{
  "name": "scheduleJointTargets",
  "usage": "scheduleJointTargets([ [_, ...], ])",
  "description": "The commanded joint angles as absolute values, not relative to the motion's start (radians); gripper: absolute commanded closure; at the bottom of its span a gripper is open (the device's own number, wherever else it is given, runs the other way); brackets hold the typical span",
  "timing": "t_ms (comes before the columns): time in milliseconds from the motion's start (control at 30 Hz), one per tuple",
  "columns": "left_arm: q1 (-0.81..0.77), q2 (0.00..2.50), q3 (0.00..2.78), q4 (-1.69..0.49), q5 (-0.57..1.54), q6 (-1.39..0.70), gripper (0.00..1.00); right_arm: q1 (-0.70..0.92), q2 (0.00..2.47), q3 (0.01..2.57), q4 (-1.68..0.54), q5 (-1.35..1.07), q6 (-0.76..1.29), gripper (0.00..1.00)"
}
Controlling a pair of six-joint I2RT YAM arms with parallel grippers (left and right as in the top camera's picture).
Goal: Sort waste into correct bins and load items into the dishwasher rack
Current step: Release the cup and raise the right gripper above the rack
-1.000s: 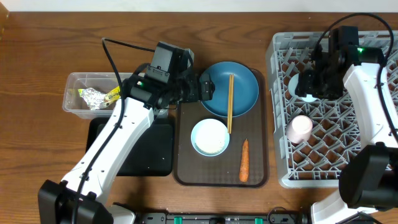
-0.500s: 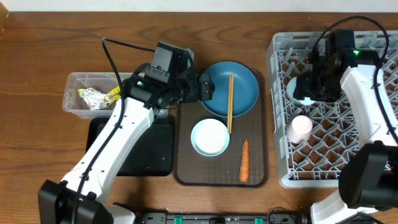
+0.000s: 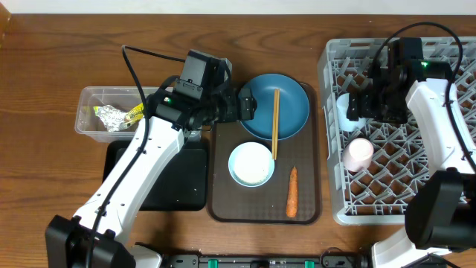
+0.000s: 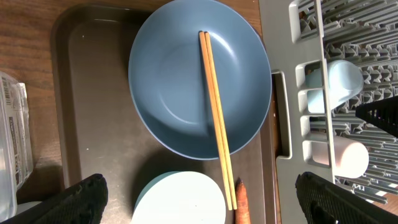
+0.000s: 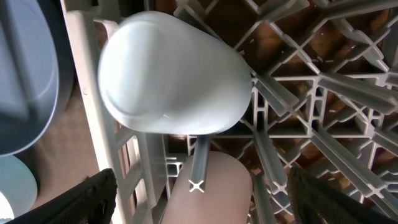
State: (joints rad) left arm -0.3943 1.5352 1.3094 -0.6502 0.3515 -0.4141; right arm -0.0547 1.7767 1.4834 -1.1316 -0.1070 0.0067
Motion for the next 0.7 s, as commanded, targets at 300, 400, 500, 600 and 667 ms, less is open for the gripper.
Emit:
scheduleJointTargets([
  [300,-0.391,1.53,1.313,-0.653,0.338,-0.403,0.01,-0.03,1.784,1.611,-1.238,-0.175,0.002,0.2],
  [400,-0.391,1.53,1.313,-0.653,0.338,-0.403,0.01,-0.018,1.784,1.647,-1.283,-0.219,0.002,0.17],
  [500,-0.391,1.53,1.313,-0.653,0.338,-0.403,0.01,-0.008,1.784,1.676,-1.339,-0.302,0.002,0.03],
  [600,-0.391,1.53,1.313,-0.653,0.338,-0.403,0.01,-0.006,1.784,1.678,-1.374,-0.323,0.003,0.01],
  [667,-0.391,1.53,1.313,-0.653,0.338,-0.403,0.01,-0.006,1.784,1.674,-1.38,-0.323,0.003,0.01],
])
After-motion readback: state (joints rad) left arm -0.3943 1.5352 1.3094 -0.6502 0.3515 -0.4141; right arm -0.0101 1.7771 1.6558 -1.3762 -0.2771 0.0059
